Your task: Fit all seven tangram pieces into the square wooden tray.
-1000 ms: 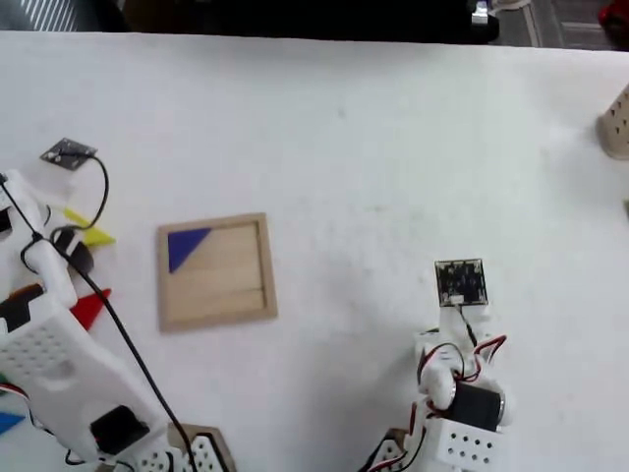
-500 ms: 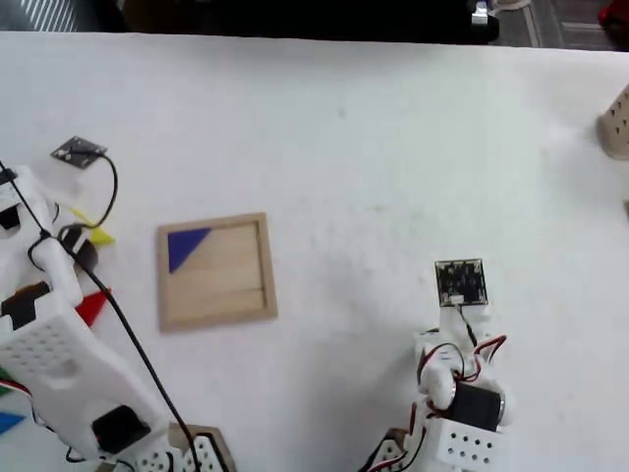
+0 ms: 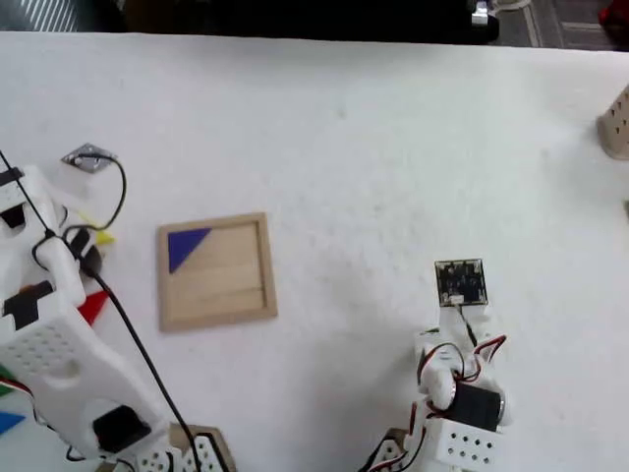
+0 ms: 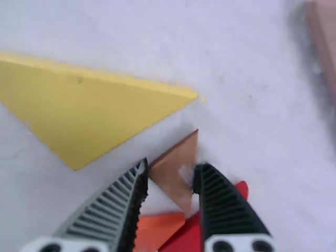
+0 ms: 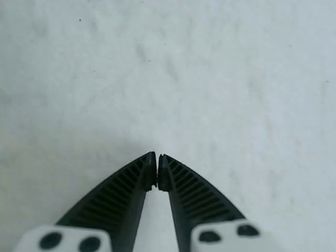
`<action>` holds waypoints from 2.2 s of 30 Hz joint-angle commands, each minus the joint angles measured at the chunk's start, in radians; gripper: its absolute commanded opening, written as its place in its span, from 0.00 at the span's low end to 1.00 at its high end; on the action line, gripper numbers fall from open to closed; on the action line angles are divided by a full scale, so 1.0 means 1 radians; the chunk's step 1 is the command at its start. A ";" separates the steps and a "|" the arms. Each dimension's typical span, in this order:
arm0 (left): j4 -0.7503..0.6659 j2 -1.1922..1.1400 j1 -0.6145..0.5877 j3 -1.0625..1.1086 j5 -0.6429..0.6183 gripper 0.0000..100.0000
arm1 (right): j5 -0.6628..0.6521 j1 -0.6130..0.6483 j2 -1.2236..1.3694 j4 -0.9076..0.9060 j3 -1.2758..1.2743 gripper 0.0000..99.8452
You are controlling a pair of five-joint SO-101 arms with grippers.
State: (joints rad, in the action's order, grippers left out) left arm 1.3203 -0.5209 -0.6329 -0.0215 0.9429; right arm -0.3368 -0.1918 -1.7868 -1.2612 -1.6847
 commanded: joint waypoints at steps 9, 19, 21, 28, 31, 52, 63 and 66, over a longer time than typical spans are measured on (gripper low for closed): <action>0.308 0.007 0.036 -0.319 -0.153 0.03 | -0.009 0.004 -0.012 -0.005 -0.006 0.02; 0.460 0.005 0.208 -0.430 -0.384 0.03 | -0.009 0.004 -0.012 -0.005 -0.006 0.02; 0.460 0.007 0.251 -0.420 -0.483 0.03 | -0.009 0.002 -0.012 -0.005 -0.006 0.02; 0.347 0.117 0.461 -0.186 -0.657 0.02 | -0.009 0.004 -0.012 -0.005 -0.006 0.02; 0.213 0.240 0.535 -0.008 -0.721 0.02 | -0.009 0.004 -0.012 -0.005 -0.006 0.02; -0.272 0.418 0.687 0.473 -1.036 0.30 | -0.009 0.005 -0.012 -0.005 -0.006 0.02; -0.282 0.638 0.687 0.592 -0.899 0.03 | -0.009 0.005 -0.012 -0.005 -0.006 0.02; -0.307 0.762 0.680 0.684 -0.882 0.02 | -0.009 0.005 -0.012 -0.005 -0.006 0.02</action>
State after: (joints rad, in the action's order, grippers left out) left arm 1.0579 0.0606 0.0422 0.5861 0.0222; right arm -0.3368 -0.1918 -1.7868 -1.2612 -1.6847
